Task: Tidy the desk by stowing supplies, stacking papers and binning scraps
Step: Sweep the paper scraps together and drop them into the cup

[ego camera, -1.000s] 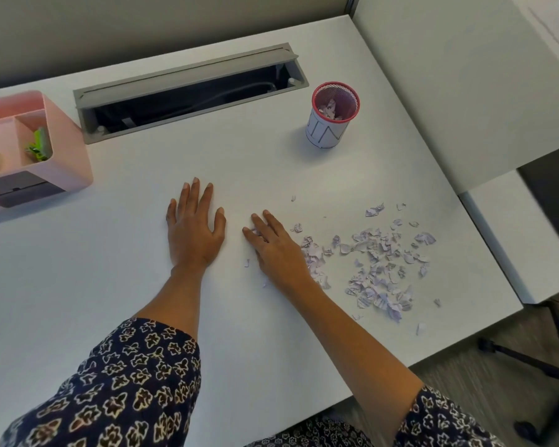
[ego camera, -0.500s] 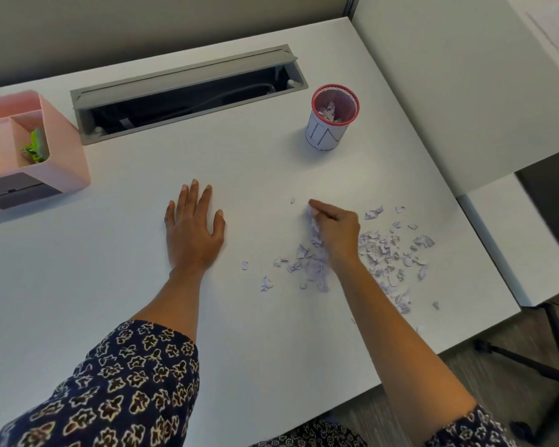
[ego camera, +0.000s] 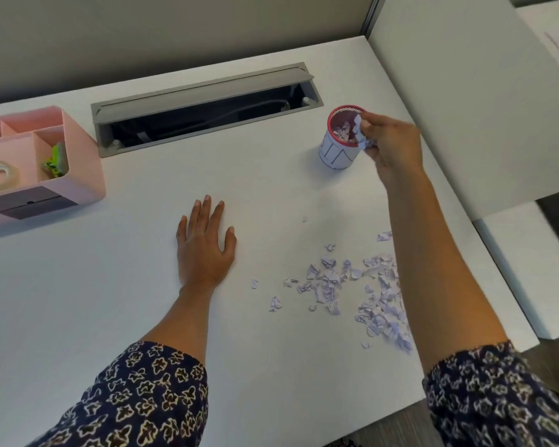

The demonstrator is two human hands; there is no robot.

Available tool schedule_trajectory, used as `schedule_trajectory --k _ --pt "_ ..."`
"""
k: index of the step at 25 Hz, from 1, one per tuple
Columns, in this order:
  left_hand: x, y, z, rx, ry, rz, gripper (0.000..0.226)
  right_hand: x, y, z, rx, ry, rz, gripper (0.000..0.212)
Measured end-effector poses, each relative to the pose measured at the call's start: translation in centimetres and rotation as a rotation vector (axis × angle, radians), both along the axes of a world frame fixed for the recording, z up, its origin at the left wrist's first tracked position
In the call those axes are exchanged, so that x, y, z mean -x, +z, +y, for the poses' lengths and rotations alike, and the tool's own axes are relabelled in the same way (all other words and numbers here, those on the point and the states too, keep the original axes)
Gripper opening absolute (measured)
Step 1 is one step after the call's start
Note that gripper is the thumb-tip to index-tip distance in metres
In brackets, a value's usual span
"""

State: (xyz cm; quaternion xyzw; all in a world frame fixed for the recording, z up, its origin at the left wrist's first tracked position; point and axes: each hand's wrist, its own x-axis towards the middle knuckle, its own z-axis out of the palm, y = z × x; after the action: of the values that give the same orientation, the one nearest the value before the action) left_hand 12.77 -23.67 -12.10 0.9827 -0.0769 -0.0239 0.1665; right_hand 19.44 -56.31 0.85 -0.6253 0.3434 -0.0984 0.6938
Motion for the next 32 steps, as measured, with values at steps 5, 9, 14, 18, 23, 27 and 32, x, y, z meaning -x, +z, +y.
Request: schedule_trajectory --k 5,9,14,18,23,27,32 --pt "0.0 0.0 0.0 0.005 0.005 0.005 0.055 -5.3 -0.2 -0.9 0.669 0.173 0.283 0.018" --pt "0.0 0.0 0.0 0.0 0.004 0.001 0.055 -6.0 0.4 0.6 0.842 0.283 0.385 0.025" --pt "0.0 0.0 0.0 -0.003 0.006 0.001 0.055 -4.7 1.0 0.8 0.805 0.145 0.196 0.024" --pt "0.0 0.0 0.0 0.003 0.009 0.006 0.055 -2.0 0.6 2.5 0.841 0.038 -0.052 0.023" --pt "0.0 -0.1 0.1 -0.011 0.006 0.002 0.055 3.2 -5.4 6.9 0.91 0.341 -0.131 0.021" --pt "0.0 -0.3 0.0 -0.017 0.0 -0.005 0.055 7.7 -10.2 9.4 1.038 0.597 0.105 0.021" --pt "0.1 -0.4 0.2 -0.005 -0.006 -0.013 0.054 12.5 -10.8 12.8 1.119 0.503 0.139 0.019"
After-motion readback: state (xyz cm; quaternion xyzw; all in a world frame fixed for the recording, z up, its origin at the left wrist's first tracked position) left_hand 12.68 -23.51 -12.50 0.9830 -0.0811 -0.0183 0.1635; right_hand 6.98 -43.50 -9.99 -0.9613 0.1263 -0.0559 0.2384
